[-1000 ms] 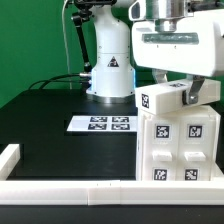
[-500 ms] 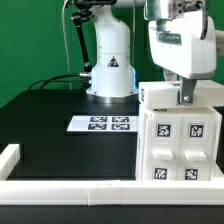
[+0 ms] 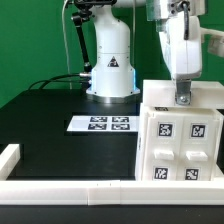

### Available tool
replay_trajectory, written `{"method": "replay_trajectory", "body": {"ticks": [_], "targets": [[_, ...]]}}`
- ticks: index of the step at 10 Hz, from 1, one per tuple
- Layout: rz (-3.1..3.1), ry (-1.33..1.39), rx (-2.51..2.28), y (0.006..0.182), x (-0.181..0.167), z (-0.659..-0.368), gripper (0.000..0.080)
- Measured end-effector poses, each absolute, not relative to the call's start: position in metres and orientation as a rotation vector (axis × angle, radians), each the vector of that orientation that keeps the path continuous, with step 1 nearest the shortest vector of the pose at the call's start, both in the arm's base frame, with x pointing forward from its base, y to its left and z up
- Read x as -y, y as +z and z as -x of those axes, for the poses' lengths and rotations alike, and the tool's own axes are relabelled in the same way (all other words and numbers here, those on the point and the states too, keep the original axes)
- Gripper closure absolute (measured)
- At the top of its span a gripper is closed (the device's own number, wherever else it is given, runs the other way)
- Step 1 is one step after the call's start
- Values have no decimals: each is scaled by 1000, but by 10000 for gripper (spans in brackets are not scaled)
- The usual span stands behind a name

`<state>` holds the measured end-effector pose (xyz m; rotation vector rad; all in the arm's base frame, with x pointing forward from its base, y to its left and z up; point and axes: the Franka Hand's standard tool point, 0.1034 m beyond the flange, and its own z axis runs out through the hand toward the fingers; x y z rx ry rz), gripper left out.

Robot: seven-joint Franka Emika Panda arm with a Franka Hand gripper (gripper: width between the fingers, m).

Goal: Assemble cabinet

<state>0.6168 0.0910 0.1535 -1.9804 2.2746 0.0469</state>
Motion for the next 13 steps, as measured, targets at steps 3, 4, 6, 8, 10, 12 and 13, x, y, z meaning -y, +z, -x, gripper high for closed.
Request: {"method": "replay_trajectory", "body": {"ticks": [3,4,6,8,10,12,13], "targets": [[2049,19,-2167,163,-94,-615,32],[2053,13,-2148,167,-95,-613,10],[2046,13,-2122,178,-98,-614,2],[2100,11,-2073,174,-99,-613,2],[2214,-5,-1955,174,-100,-613,2],[2419,-33,-1691,179,-100,-614,2],[2472,-44,-1613,181,-100,-614,2]]}}
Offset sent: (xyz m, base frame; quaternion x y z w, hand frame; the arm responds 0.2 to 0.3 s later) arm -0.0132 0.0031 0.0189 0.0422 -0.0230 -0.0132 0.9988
